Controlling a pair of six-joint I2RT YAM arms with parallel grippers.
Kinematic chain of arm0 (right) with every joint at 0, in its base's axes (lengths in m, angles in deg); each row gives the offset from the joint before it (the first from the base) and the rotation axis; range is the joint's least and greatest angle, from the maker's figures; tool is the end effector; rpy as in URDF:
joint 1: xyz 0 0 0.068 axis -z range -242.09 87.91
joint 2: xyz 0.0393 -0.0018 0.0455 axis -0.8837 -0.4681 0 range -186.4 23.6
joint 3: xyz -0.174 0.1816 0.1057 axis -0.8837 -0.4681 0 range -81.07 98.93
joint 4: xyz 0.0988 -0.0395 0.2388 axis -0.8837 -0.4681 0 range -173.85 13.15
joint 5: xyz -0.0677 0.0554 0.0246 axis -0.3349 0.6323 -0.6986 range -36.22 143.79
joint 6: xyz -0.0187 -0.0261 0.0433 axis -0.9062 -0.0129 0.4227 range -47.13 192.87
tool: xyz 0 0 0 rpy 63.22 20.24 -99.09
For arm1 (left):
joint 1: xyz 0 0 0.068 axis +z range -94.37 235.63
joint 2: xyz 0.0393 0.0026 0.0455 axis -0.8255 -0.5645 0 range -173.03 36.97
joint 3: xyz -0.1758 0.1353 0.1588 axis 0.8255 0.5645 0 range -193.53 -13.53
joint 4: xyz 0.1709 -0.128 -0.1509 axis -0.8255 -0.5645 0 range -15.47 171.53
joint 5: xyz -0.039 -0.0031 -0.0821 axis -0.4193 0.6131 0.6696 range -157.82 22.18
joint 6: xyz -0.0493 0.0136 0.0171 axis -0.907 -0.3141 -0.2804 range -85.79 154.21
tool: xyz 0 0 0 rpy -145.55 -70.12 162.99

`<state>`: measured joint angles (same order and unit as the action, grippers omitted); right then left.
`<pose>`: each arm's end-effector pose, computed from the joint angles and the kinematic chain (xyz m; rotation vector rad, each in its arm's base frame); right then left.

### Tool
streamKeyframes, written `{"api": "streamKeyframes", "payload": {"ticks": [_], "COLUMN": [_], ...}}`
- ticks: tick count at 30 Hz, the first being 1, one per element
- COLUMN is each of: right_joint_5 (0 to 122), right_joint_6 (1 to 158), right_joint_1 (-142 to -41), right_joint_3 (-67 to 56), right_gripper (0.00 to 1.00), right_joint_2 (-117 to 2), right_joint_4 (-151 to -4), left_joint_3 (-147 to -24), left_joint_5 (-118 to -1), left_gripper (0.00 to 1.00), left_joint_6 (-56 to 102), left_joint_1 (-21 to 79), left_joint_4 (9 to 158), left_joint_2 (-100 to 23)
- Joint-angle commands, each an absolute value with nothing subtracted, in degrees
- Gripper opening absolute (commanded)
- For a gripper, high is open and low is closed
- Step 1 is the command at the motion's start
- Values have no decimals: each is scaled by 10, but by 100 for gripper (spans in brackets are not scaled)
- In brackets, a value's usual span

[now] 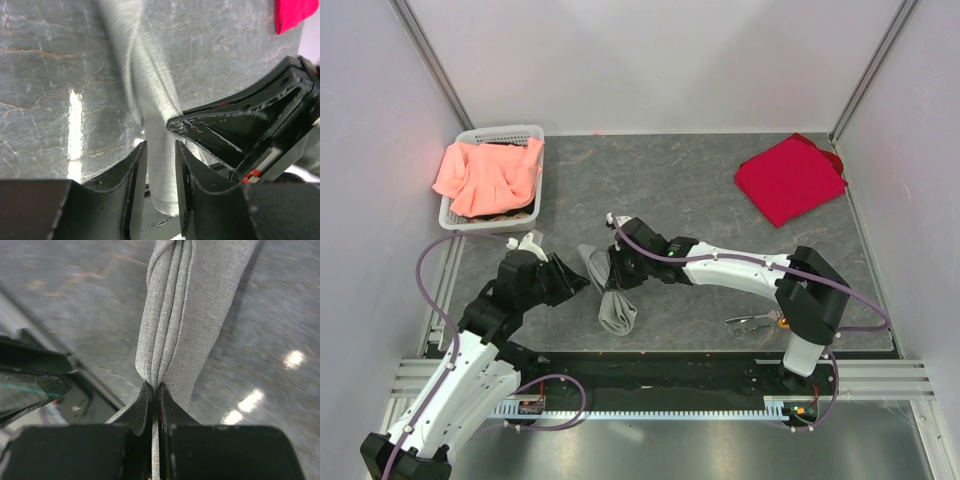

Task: Fold the napkin into a case and place the utensils inside
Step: Turn over the smaller rectangle-folded napkin at the center of the board.

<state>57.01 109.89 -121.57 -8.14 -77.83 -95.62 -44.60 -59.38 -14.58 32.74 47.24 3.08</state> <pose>0.1966 0.3374 0.2277 -0.5285 2.5159 0.7984 0.1230 -0.0576 0.2427 -0.4416 2.3050 -0.8233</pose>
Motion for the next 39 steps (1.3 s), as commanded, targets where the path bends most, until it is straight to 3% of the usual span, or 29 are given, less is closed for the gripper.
{"api": "streamKeyframes", "payload": {"ticks": [1, 4, 10, 24, 28, 39], "right_joint_5": [767, 882, 985, 1078, 1110, 1129], "right_joint_6": [1130, 1191, 1250, 1331, 1387, 1418], "right_joint_1": [-1177, -1141, -1089, -963, -943, -900], "right_joint_3": [-172, -254, -357, -445, -469, -506], "right_gripper": [0, 0, 0, 4, 7, 11], "right_joint_2": [-769, -783, -798, -776, -805, -819], "right_joint_4": [-786, -591, -420, -322, -215, -139], "left_joint_3": [-469, -474, -482, -496, -499, -545], "left_joint_5": [-625, -632, -627, -565, -552, -564], "left_gripper": [35, 36, 36, 34, 34, 23], "left_joint_6": [-185, -193, -192, -176, -161, -142], "left_joint_1": [330, 330, 330, 330, 330, 287], "left_joint_4": [468, 468, 479, 566, 587, 683], "left_joint_2": [60, 67, 27, -70, -114, -334]}}
